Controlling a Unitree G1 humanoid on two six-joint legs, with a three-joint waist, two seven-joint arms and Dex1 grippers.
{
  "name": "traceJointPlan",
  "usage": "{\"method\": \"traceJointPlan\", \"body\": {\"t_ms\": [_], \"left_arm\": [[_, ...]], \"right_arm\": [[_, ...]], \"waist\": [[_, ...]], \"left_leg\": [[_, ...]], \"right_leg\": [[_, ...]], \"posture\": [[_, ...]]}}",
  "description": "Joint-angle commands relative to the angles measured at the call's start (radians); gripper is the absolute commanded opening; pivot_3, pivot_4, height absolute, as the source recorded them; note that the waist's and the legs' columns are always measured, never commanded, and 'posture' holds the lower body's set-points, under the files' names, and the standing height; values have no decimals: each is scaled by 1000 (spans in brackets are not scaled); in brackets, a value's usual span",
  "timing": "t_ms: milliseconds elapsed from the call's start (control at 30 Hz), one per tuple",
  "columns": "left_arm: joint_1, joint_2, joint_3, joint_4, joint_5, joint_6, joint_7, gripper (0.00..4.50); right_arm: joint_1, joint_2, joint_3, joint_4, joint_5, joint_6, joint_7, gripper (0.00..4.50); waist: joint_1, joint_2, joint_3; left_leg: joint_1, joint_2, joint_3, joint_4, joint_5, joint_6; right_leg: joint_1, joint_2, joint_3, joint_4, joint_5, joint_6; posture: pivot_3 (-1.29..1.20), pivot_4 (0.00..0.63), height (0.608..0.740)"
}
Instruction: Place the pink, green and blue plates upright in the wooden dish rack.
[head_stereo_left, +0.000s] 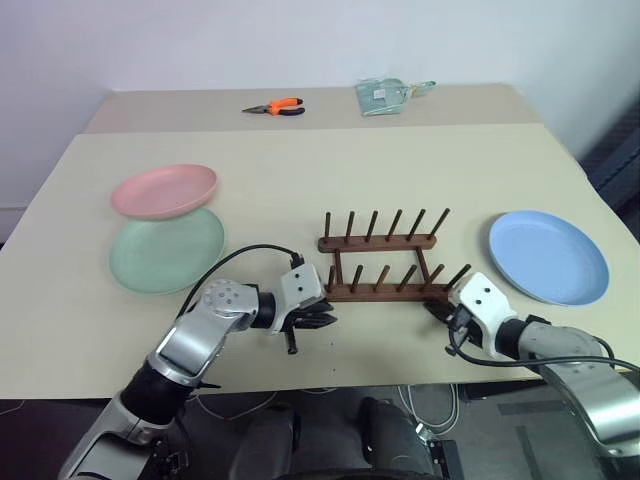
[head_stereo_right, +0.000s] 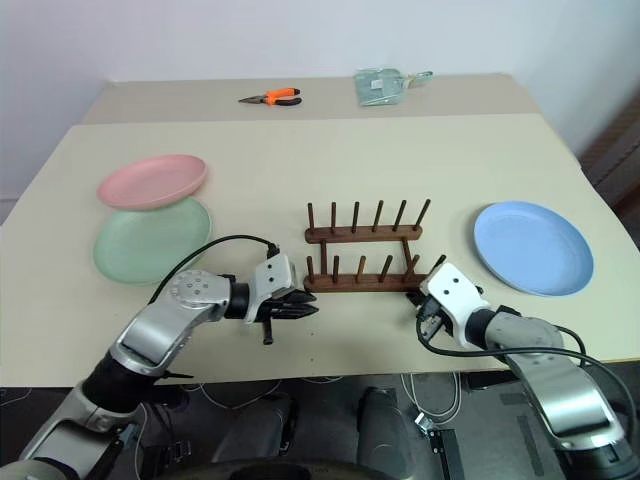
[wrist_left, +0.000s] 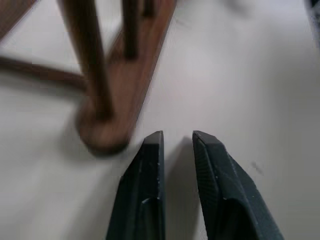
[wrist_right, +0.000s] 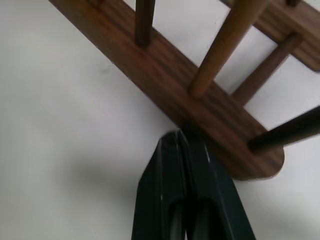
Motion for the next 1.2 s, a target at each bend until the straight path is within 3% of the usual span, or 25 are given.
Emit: {"method": "traceJointPlan", "body": {"t_ms": [33, 200, 367, 400, 467, 567, 667, 700, 733, 867, 1000, 1200], "left_arm": [[-52, -100, 18, 135, 77, -22, 196, 878], [-107, -164, 54, 290, 101, -81, 304, 878], [-120, -149, 47, 310, 99, -116, 297, 878], [-111, -132, 58, 284, 82, -115, 274, 827], [-90, -93, 104, 219, 12, -97, 209, 1364], [-60, -40, 300, 81, -194, -52, 115, 2706], [-131, -38, 543, 108, -292, 9, 247, 4215], [-151, -37, 584, 127, -300, 20, 287, 4500], [-192, -40, 646, 163, -289, 31, 377, 4500], [-326, -65, 848, 233, -216, 82, 758, 4500], [-350, -87, 1006, 215, -157, 188, 1054, 4500], [-318, -155, 1139, 141, -220, 337, 1172, 4500]], "right_arm": [[-111, 59, 47, 119, -101, -33, -99, 0], [-241, 113, 71, 269, -165, -88, -156, 0], [-308, 132, 71, 350, -184, -144, -149, 0], [-307, 128, 56, 320, -141, -136, -102, 244], [-293, 116, 29, 233, -52, -122, -7, 781], [-266, 90, -8, 87, 62, -58, 86, 2344], [-255, 63, -8, 27, 78, -38, 112, 3820], [-255, 59, -7, 22, 76, -37, 115, 4322], [-257, 57, -3, 22, 80, -35, 121, 4469], [-275, 60, 24, 58, 66, -51, 137, 4469], [-305, 63, 39, 101, 53, -70, 145, 4469], [-336, 62, 65, 167, 24, -115, 173, 4469]], "waist": [[-5, 0, -1], [-13, 0, -2], [-16, 1, -3], [-16, 1, -3], [-22, 1, -3], [-38, 2, -2], [-35, 0, -1], [-33, -1, -1], [-32, -1, -1], [-33, -2, -1], [-38, -2, -1], [-29, -7, -1]], "left_leg": [[0, 0, 0, 0, 0, 0], [1, 0, 0, 3, 2, 0], [1, -1, 0, 2, 2, -1], [1, -1, 0, 2, 2, -1], [1, 0, 0, 1, 2, -1], [0, 0, -1, -1, 2, -1], [-1, 0, -2, 0, 2, -1], [-1, 0, -3, 1, 2, -1], [-1, 0, -4, 1, 2, -1], [2, -1, -4, 1, 2, -2], [1, -2, -3, 0, 2, -3], [0, -2, -3, -1, 4, -5]], "right_leg": [[0, 0, 0, 0, 0, 0], [2, 0, 0, 1, 2, -2], [0, 0, 0, 2, 4, 1], [0, 0, 0, 3, 5, 0], [-1, 1, 0, 3, 6, -2], [-4, 1, 0, 5, 6, -1], [-5, 0, 0, 9, 4, 0], [-5, 0, 0, 10, 2, 3], [-4, 1, -1, 10, 2, 3], [-2, 0, -1, 10, 1, 5], [-5, 0, 1, 11, 3, 2], [-5, 0, 0, 11, 3, 2]], "posture": [[0, 150, 740], [0, 150, 740], [0, 150, 740], [0, 150, 740], [0, 150, 740], [0, 150, 740], [0, 150, 740], [0, 150, 740], [0, 150, 740], [0, 150, 740], [0, 150, 740], [0, 150, 740]]}}
